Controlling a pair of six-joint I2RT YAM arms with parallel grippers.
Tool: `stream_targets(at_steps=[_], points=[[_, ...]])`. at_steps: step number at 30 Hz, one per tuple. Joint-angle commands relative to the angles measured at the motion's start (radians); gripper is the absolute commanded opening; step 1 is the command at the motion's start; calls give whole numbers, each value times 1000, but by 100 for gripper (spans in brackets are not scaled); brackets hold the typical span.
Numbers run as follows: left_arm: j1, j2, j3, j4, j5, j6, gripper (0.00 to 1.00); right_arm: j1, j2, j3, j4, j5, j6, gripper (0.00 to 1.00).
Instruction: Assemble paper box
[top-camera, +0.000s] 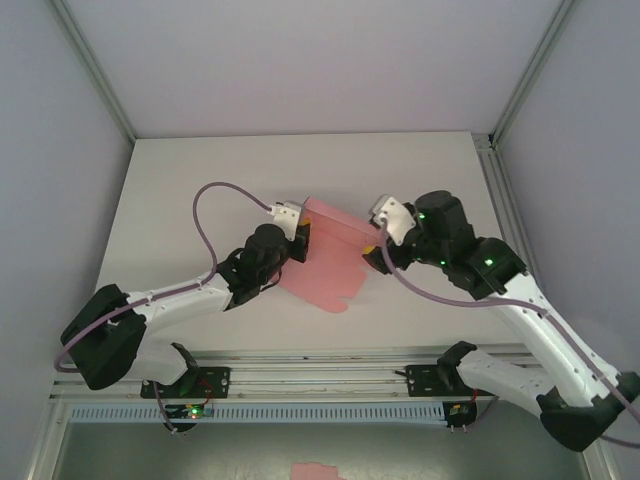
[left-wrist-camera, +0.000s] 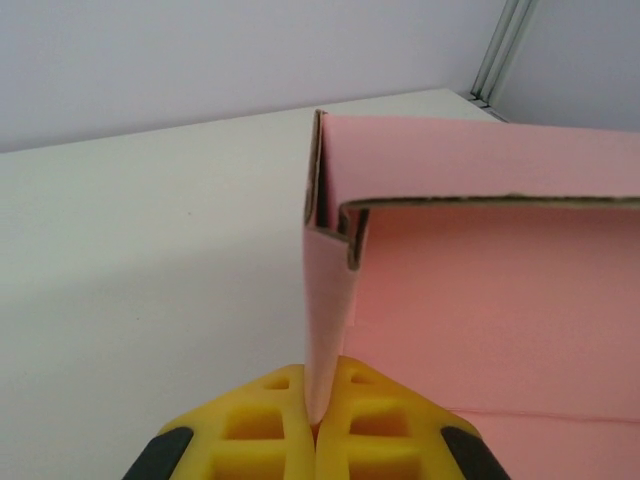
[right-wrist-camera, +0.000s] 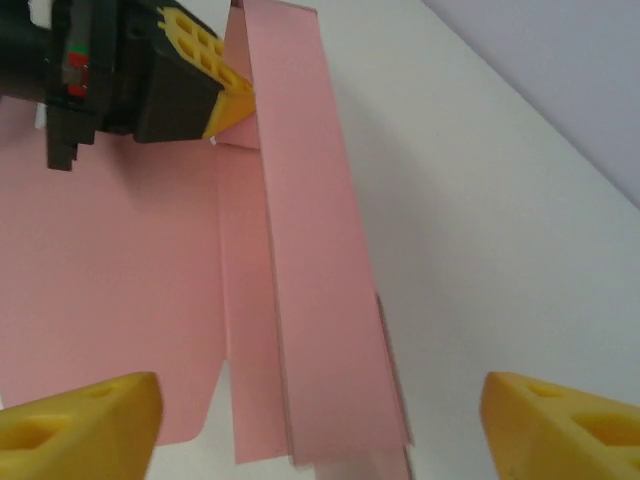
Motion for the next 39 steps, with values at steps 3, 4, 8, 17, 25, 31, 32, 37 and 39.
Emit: stream_targets(at_steps=[3,4,8,17,25,31,32,37,39], points=[[-8,-60,68,-152,-37,-69,0,100,163,100,15,373,-95,62],[-8,-66,72,-167,-42,-84,0,119,185,106,30,426,-99,53],[-10,-74,93,-215,-74,-141,0,195,252,107,111,608,-113,28],[-11,0,200,-364,-122,-276,0,268,396,125,244,831,-93,28],[-10,-19,172,-337,-75,-271,0,239,378,113,298,840,-144,32],[-11,-20,181,-364,-81,-276,0,221,369,104,300,760,-164,33],[-11,-18,184,-370,-81,-280,0,221,371,105,302,752,-164,30],[-11,6,209,-392,-87,-326,0,224,395,94,367,793,-145,14],[-12,22,222,-400,-96,-369,0,223,407,90,420,819,-119,9]])
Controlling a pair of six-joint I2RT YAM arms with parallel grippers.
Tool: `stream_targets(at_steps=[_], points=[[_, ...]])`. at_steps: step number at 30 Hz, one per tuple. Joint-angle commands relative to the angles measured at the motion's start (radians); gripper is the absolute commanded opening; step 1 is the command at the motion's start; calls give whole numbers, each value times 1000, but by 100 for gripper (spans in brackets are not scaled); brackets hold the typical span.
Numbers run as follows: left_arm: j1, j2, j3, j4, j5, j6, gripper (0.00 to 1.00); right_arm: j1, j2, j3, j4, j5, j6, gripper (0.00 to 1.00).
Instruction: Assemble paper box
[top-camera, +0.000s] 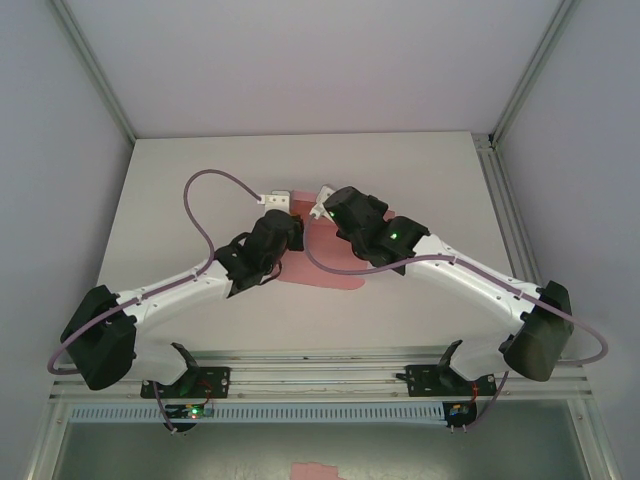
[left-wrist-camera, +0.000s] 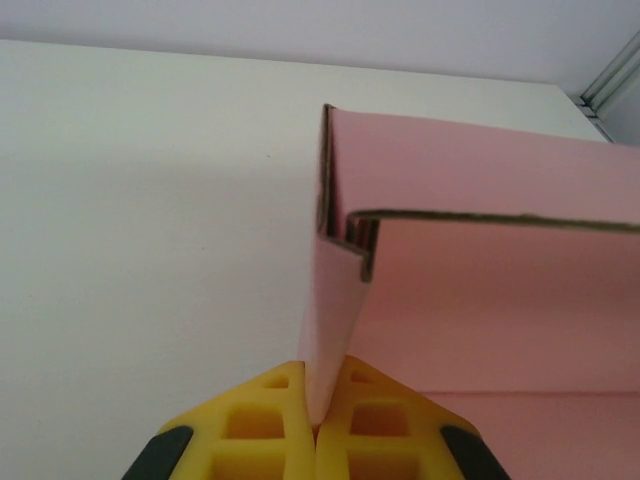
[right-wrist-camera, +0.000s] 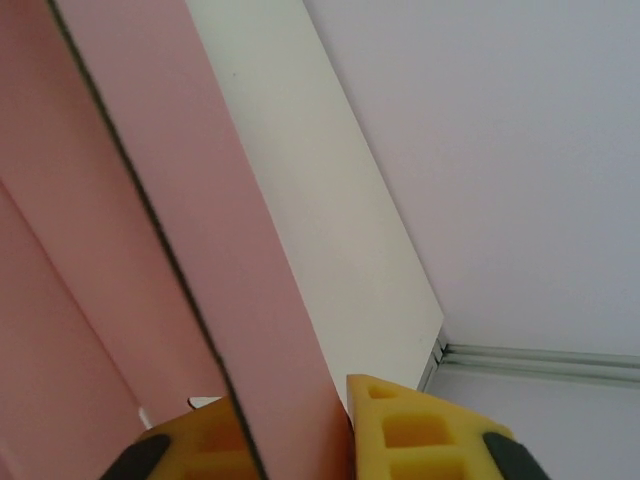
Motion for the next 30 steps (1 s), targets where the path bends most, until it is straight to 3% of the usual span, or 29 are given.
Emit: stream_targets(at_steps=[1,3,9,12,16,20,25,30], points=[[-13,24,49,-30,48,-96,0,-6,23,-4,203,79,79,6],[-13,45,59,-9,68,-133,0,-7,42,-12,266,74,122,1],[-13,92,96,24,120,-207,0,-26,111,17,331,74,299,2],[-13,106,98,63,119,-261,0,-31,126,13,389,58,418,7],[-14,109,119,55,145,-239,0,-40,134,6,469,76,398,15],[-13,86,113,13,91,-166,0,-67,81,13,399,46,288,32],[-10,53,68,16,56,-43,0,-88,-81,9,205,-7,149,72],[-9,34,37,34,31,2,0,-121,-298,-52,111,-245,133,95]])
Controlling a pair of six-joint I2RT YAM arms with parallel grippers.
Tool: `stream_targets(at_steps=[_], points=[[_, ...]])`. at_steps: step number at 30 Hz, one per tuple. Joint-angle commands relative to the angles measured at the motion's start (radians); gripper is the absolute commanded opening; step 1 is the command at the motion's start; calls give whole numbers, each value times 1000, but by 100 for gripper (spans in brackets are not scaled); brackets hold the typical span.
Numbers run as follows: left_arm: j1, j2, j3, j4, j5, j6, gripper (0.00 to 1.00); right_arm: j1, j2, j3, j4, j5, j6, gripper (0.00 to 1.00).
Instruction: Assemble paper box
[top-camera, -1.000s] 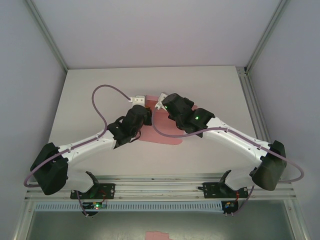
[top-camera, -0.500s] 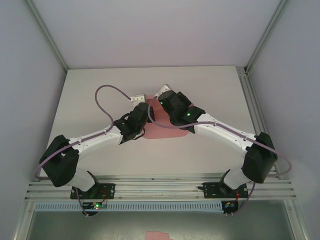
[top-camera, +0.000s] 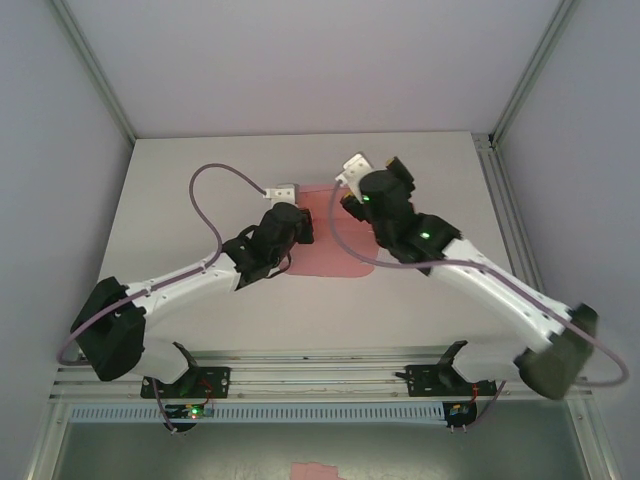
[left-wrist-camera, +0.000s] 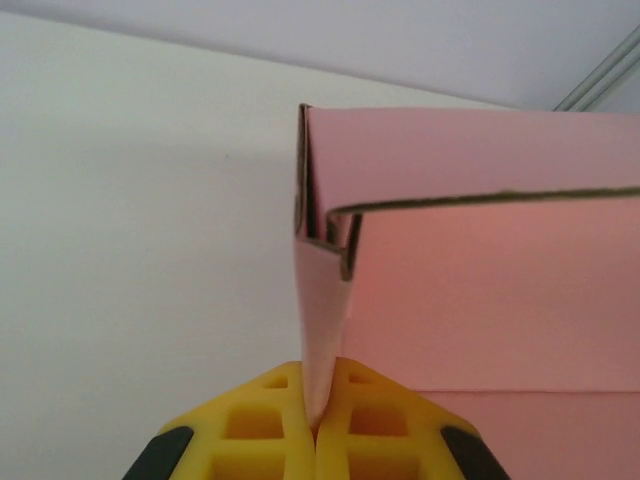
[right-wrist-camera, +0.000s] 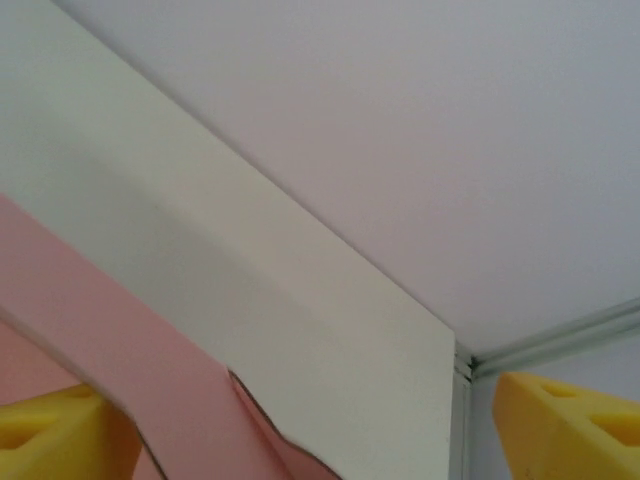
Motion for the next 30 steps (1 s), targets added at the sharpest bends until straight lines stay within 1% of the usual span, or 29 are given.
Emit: stream_targets(at_steps=[1,2,4,7,17,20,21,25,28,30], points=[[-7,-24,-35,21,-6,82,0,-54,-141,-37,-48,-178,19,97],[-7,-26,-36,20,-10,80,0,-87,-169,-41,-54,-221,40,98],[-7,-32,-36,16,-3,88,0,-169,-212,-49,-76,-347,67,98],[-7,-38,-42,20,0,87,0,-230,-219,-43,-101,-353,93,98],[-8,-65,-58,43,20,75,0,-260,-92,-32,-172,-418,84,98],[-7,-83,-82,82,56,85,0,-274,-67,-31,-176,-452,78,98],[-7,-90,-92,100,68,87,0,-280,-58,-31,-175,-474,78,98],[-6,-106,-107,129,84,79,0,-286,-29,-44,-168,-625,54,98],[-8,-107,-105,143,105,75,0,-285,-10,-61,-121,-723,44,98],[-7,-103,-102,153,131,74,0,-284,-8,-80,-62,-764,39,98]])
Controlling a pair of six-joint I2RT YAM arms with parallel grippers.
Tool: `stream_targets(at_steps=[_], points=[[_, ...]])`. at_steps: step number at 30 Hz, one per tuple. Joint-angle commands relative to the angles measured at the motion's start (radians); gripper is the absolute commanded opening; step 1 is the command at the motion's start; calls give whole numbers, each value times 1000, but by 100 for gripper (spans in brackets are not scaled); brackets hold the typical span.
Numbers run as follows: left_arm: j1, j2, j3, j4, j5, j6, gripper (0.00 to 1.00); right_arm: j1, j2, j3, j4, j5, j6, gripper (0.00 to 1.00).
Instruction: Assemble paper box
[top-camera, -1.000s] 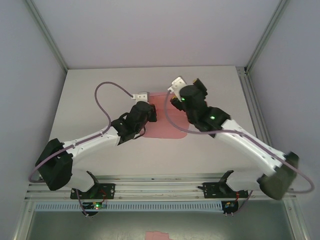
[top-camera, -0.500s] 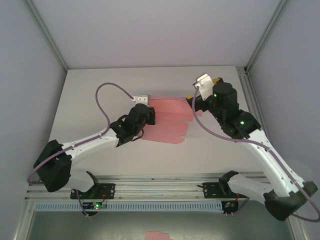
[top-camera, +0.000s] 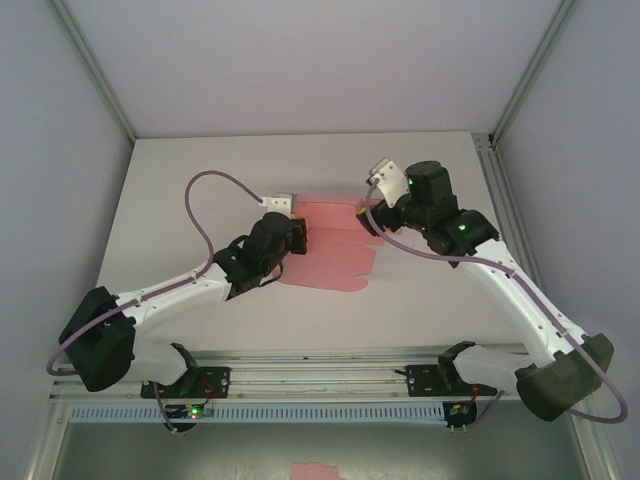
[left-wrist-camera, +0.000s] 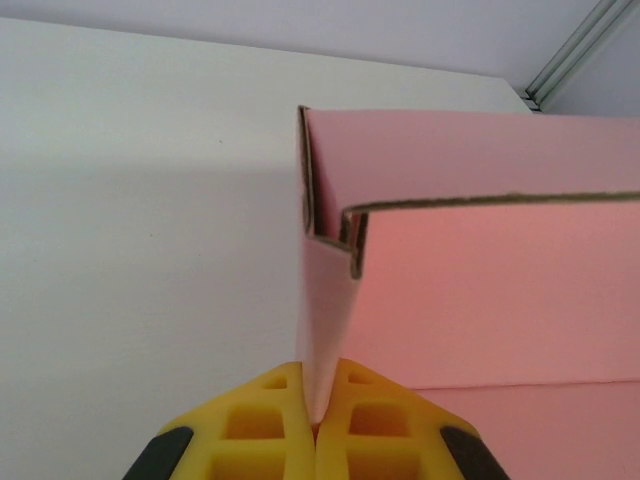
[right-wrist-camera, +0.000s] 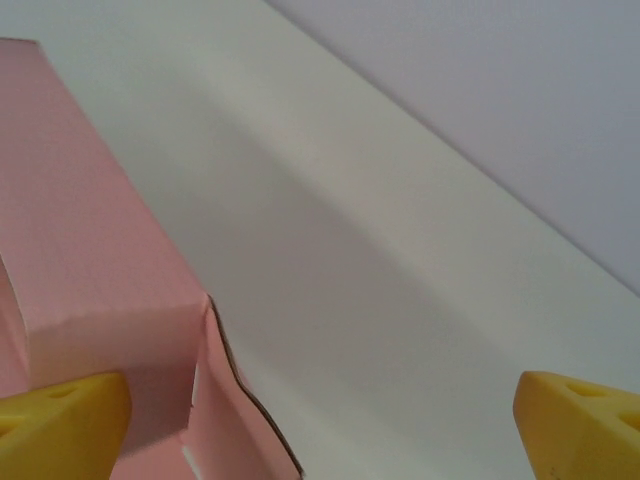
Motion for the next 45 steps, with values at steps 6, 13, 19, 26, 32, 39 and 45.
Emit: stream_targets(at_steps=[6,13,19,26,32,39,45], points=[[-9,-11,18,133,147,1,0,30,10,-116,366,-62,35,98],[-9,5,20,122,119,-28,0,78,-31,-216,591,234,110,98],[7,1,-20,205,-40,59,0,78,-172,-178,214,212,167,98],[101,-5,-120,398,-4,103,0,-9,-435,-335,82,121,537,98],[115,-77,-207,512,74,45,0,-263,-486,-505,170,-187,669,98],[116,-129,-204,473,143,71,0,-297,-362,-547,408,-438,648,98],[116,-117,-184,440,135,61,0,-212,-310,-498,399,-366,583,98]])
